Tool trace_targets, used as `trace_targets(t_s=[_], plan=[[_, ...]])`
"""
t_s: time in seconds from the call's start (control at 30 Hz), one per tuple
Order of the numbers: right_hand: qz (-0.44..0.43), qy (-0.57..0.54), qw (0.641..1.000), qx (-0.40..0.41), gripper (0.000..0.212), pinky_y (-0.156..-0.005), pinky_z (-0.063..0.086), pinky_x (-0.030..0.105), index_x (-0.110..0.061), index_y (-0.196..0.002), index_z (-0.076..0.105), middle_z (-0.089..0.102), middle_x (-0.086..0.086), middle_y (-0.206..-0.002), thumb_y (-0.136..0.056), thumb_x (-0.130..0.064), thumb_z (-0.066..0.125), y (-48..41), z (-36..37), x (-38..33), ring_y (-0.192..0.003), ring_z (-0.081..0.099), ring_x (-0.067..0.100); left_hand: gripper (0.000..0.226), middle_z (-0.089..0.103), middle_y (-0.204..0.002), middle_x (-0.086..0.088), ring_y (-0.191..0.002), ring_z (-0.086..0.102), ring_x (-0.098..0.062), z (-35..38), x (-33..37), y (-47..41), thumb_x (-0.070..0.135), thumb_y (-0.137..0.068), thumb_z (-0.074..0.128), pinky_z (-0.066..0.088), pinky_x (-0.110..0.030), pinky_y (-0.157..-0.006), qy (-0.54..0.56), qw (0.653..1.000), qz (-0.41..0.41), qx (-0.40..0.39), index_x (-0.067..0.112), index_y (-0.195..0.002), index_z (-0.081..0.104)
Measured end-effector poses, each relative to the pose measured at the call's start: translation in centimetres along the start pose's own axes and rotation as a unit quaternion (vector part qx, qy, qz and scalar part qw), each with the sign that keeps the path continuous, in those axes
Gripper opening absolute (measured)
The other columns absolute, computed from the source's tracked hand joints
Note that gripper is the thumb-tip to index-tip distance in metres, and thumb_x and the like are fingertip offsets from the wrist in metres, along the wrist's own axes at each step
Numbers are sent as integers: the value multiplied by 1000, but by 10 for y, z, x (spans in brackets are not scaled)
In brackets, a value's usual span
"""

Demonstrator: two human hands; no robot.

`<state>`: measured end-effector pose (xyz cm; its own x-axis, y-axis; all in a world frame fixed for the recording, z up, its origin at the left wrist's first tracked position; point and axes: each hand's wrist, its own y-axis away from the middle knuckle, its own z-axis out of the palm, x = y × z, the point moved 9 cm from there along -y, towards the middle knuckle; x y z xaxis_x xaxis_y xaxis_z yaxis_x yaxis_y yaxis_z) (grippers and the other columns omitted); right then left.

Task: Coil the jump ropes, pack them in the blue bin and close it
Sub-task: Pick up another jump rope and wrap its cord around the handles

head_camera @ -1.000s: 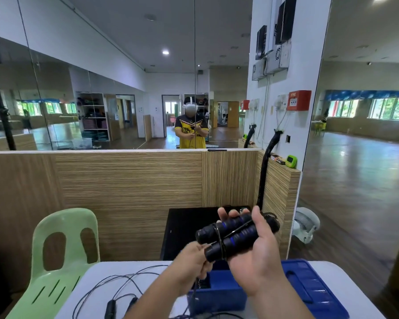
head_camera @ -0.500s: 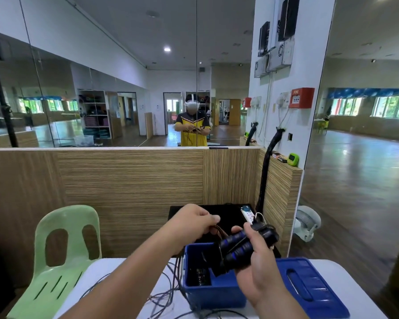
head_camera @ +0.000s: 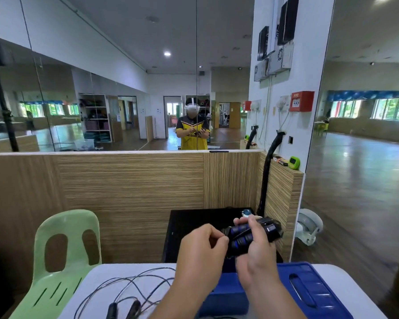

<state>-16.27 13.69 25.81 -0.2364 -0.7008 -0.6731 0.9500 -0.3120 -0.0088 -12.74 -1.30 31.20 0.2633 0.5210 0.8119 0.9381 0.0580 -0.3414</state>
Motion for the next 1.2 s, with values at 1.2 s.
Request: trace_targets(t_s=[1.2], plan=[[166, -92, 978, -84, 36, -92, 54, 55, -20, -111, 65, 68, 18, -114, -91, -50, 60, 45, 31, 7, -106, 67, 39, 61, 68, -105, -5, -74, 68, -19, 8, -20, 1, -7, -75, 79, 54, -34, -51, 293, 947, -6, -130, 33, -117, 58]])
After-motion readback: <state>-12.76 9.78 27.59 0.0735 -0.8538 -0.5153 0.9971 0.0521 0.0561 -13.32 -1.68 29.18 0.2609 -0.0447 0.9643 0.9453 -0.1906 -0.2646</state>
